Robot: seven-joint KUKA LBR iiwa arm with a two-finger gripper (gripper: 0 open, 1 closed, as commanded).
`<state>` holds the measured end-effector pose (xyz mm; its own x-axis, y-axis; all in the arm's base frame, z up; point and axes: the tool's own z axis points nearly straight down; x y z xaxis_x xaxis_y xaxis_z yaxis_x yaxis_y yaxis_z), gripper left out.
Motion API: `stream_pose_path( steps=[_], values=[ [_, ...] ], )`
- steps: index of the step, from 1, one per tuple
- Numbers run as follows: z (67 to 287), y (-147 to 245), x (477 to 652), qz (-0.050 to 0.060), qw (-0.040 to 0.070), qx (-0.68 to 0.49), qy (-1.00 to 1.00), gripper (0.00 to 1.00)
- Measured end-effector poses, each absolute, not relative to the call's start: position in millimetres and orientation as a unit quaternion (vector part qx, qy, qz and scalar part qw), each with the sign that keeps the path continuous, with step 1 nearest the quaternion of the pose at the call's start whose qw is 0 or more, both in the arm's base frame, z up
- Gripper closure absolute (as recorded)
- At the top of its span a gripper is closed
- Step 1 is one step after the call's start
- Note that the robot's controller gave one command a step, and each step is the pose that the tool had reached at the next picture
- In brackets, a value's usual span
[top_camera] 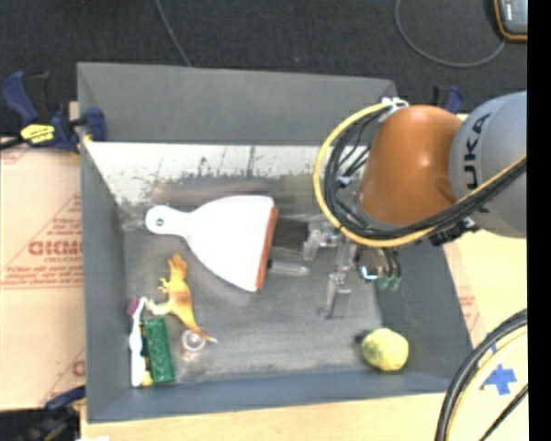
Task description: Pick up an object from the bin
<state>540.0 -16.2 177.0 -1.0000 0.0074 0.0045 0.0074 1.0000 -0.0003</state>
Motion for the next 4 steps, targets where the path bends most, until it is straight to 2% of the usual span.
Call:
stream_pose_path(
  steps=[1,2,3,4],
  values=[
    [181.7,-16.4,541.5,0.0,-0.002,-0.003,-1.0,0.0],
    [68.3,67.2,584.2,-0.001,-0.002,0.021,-1.0,0.0],
    [129.7,63.4,613.2,0.002,-0.01,0.031,-0.999,0.0],
    [99.2,107.5,587.6,-0.002,0.002,-0.058,-0.998,0.0]
  ],
)
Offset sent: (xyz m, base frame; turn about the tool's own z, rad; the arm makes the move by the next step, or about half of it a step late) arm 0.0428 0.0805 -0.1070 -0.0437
